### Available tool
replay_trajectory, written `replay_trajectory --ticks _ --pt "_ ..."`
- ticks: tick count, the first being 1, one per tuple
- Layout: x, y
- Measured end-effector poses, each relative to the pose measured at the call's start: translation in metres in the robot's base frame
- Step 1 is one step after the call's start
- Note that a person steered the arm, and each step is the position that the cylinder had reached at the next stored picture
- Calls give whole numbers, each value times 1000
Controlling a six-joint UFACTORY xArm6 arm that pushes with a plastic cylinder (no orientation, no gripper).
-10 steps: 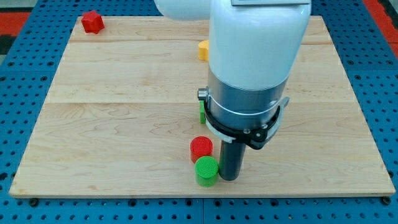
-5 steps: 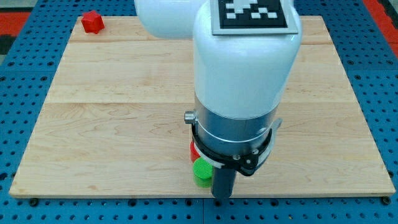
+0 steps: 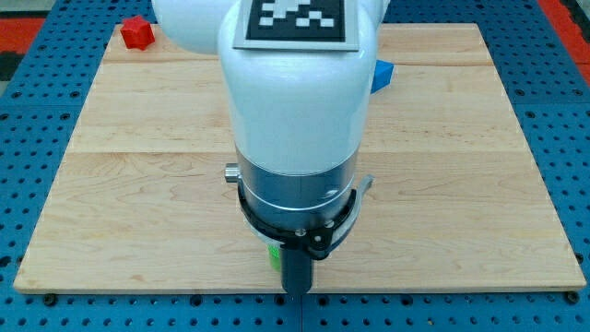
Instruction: Slightly push the green circle and red circle into the green star
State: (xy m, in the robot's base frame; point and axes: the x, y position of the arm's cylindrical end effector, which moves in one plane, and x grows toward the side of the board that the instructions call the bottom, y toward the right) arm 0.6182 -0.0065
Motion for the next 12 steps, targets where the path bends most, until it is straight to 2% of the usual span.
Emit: replay_trajectory --ticks 5,10,12 --pt "0 -30" --pt "-26 -7" --pt "-23 -7"
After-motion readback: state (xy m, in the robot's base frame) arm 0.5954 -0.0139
